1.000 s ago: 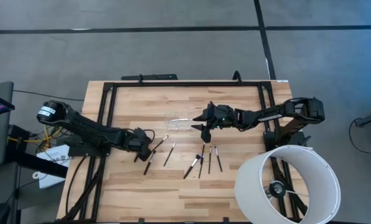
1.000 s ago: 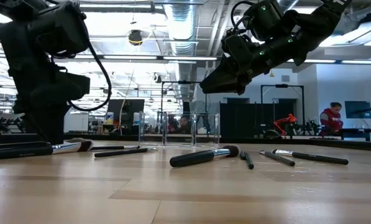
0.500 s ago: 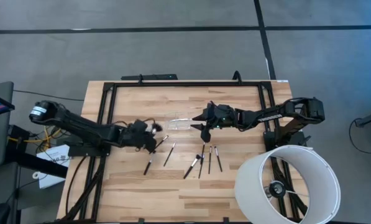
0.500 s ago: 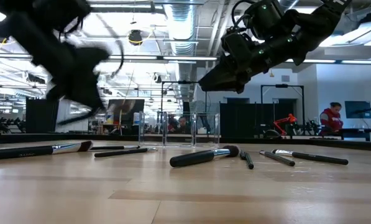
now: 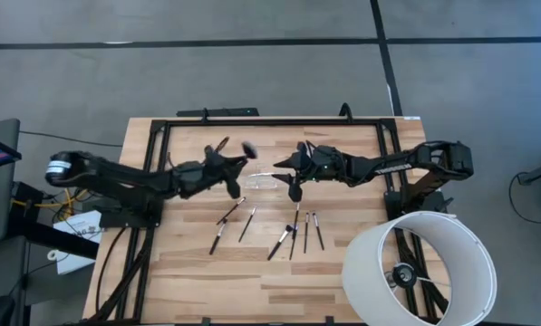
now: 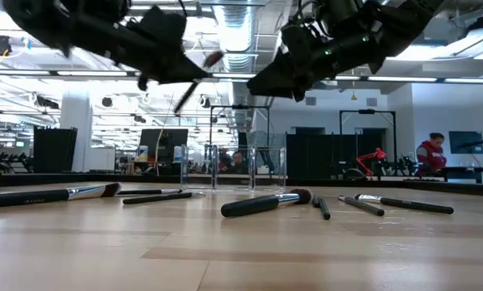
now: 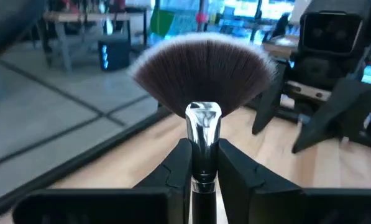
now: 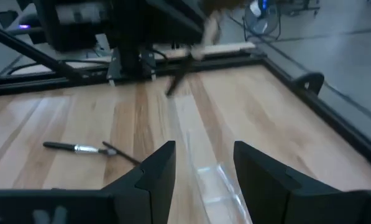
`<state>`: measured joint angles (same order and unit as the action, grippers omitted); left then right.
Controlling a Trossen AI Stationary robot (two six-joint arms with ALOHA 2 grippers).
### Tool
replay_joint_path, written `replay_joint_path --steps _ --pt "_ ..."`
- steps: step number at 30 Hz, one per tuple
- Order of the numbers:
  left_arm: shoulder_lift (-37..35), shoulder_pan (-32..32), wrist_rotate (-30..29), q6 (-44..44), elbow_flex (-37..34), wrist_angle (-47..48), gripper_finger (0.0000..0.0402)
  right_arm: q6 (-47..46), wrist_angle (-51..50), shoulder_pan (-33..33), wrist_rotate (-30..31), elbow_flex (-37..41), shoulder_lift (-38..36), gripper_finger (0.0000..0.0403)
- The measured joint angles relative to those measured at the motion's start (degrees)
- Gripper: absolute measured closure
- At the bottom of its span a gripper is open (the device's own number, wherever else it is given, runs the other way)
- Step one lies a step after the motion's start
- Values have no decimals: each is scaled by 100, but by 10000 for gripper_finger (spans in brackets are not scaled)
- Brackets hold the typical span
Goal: Put items in baskets/containers
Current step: Put the highlighter brush into the transparent organizer
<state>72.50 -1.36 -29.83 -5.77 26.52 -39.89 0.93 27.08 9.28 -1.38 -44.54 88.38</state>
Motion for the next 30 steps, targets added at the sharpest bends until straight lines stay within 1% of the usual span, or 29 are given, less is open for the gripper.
replay_joint_path --steps 4,6,8,10,12,15,21,24,30 --pt "1019 -301 262 362 4 -1429 348 111 -5 154 14 -99 0 248" --pt "1481 -395 274 532 4 -2038 348 125 0 260 16 -142 0 248" --pt "1912 -467 284 576 4 -2578 348 217 -2 371 16 -157 0 248" --pt "2309 -505 296 496 4 -2858 348 257 -1 488 16 -157 0 248" --pt "2635 -499 297 356 4 -2954 348 257 -1 599 16 -157 0 248" --pt "2937 -448 308 168 4 -3001 348 260 -1 761 16 -157 0 248" --pt "3070 -344 291 82 4 -3001 340 260 -3 998 -3 -157 0 248" --pt "3070 -344 291 78 4 -2960 323 260 -3 990 -63 -157 0 248" --pt "3068 -344 291 78 4 -2857 271 260 -4 890 -473 -157 0 248"
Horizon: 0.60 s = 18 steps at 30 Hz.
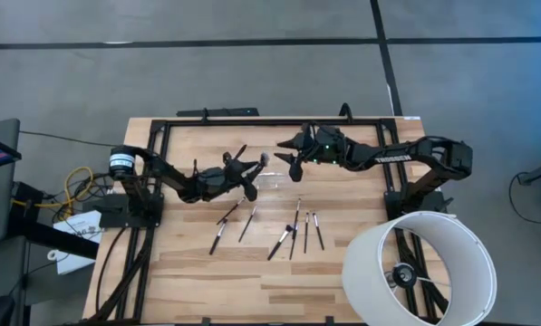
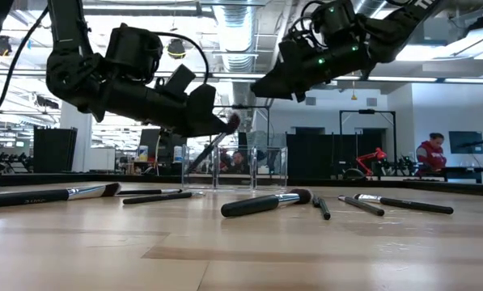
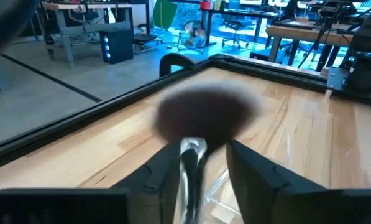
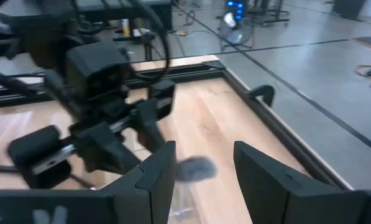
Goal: Put items in baskets/containers
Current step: Put the highlighter brush into the transparent organizer, then put the eyeshadow brush into the transparent organizer
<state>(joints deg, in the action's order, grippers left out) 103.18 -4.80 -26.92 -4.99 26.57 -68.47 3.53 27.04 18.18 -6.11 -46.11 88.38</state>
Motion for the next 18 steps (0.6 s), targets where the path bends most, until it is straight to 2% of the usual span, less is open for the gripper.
replay_joint_path --steps 5,9,13,18 --pt "-357 44 -4 295 -12 28 241 149 -353 -292 1 -2 0 248" --pt "-1020 196 -4 830 -11 59 232 32 -989 -620 5 -4 0 248" --pt "-1753 299 0 1207 -11 247 232 -431 -1619 -980 131 -4 0 248" --pt "-2457 297 -5 1209 -11 935 236 -1343 -2987 -1505 571 -4 0 248"
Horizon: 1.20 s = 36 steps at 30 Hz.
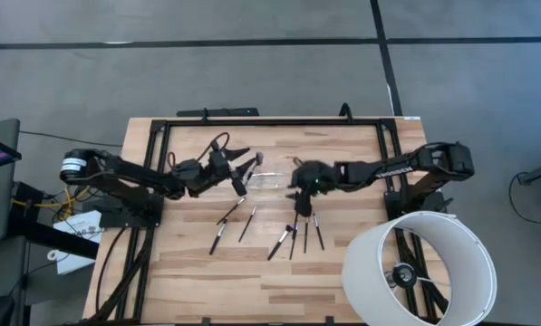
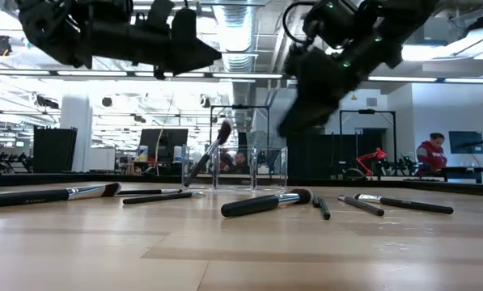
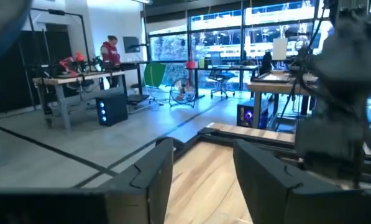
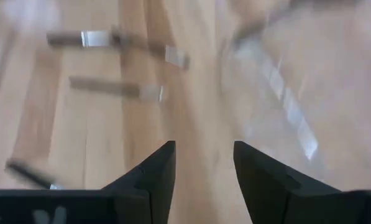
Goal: Put items in baskets/containers
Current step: Put the eyeshadow brush into the transparent organizer
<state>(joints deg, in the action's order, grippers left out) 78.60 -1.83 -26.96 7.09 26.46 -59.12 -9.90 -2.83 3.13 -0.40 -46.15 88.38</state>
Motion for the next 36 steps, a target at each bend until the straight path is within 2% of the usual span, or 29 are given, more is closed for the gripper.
replay_joint_path --steps 4,7,13,20,28,32,36 --pt "-166 2 2 0 2 260 241 -1426 -1086 -366 151 0 0 248" --pt "-166 1 2 -2 2 302 244 -2189 -1657 -704 481 2 0 248" --pt "-166 2 2 -7 0 414 250 -3563 -2033 -1273 695 2 0 248" --pt "-163 2 2 -7 0 432 250 -4977 -2655 -1734 1558 4 2 248" --pt "-161 2 2 -20 0 498 254 -5463 -2262 -1986 1920 133 379 251" --pt "-155 2 4 -116 1 655 255 -5600 -2112 -2039 2013 95 871 264" --pt "-128 2 5 -189 2 729 256 -5596 -2077 -2137 2442 47 1260 282"
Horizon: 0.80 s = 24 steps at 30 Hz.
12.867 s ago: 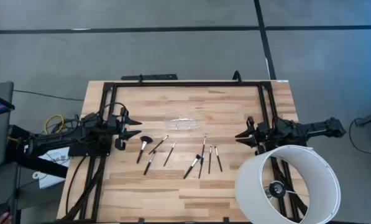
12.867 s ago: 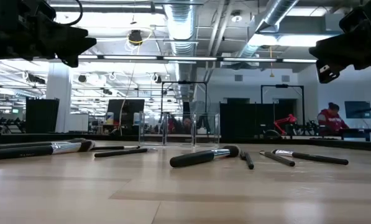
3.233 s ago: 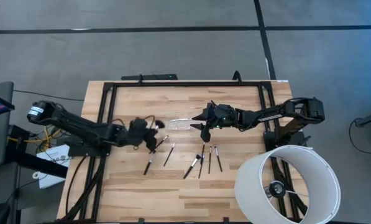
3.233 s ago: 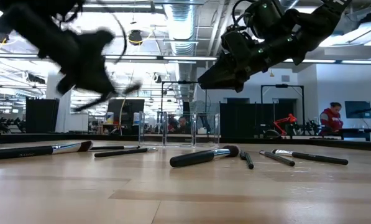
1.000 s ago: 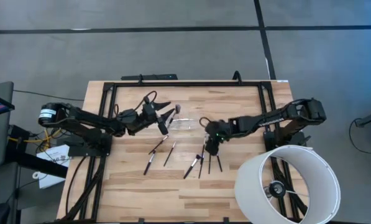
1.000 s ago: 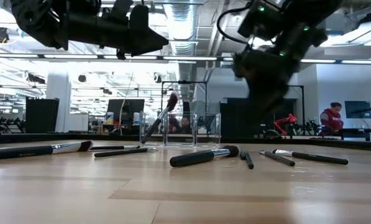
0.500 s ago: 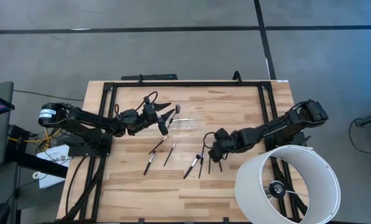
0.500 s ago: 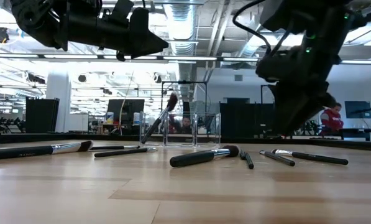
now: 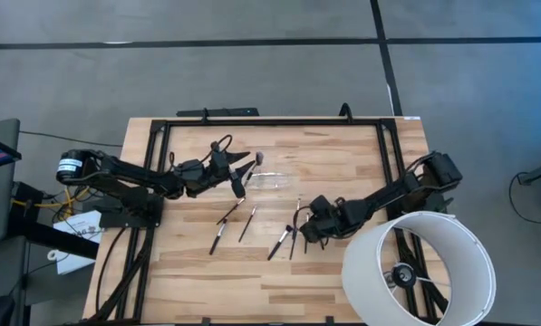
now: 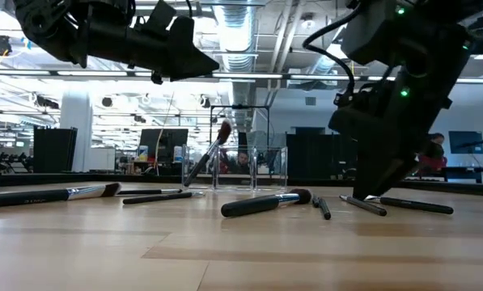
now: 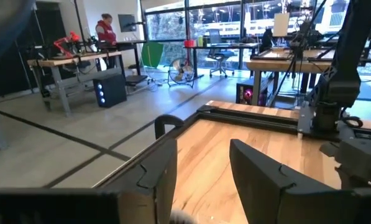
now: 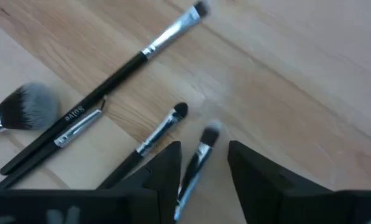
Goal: Put items in baskets/containers
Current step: Put the eyeshadow brush into the transparent organizer
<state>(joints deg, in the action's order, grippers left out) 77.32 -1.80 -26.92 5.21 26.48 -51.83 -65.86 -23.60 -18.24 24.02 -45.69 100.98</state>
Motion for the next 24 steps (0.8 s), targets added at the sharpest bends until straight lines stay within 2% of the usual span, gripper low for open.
replay_joint_path --steps 4,8,14,16,20,24 --pt "0 0 0 -21 0 37 257 -9 21 -102 339 -16 128 319" --pt "2 0 -2 -119 0 42 258 321 124 -71 330 9 73 385" --pt "2 0 0 -121 0 41 259 878 139 157 293 61 -270 389" --pt "2 0 -2 -122 0 41 260 1236 24 272 858 133 -559 396" --pt "-2 0 0 -122 0 39 264 2119 568 541 2502 74 -1285 392" --pt "-4 0 26 -124 0 38 270 3871 1795 973 3355 67 -1783 398"
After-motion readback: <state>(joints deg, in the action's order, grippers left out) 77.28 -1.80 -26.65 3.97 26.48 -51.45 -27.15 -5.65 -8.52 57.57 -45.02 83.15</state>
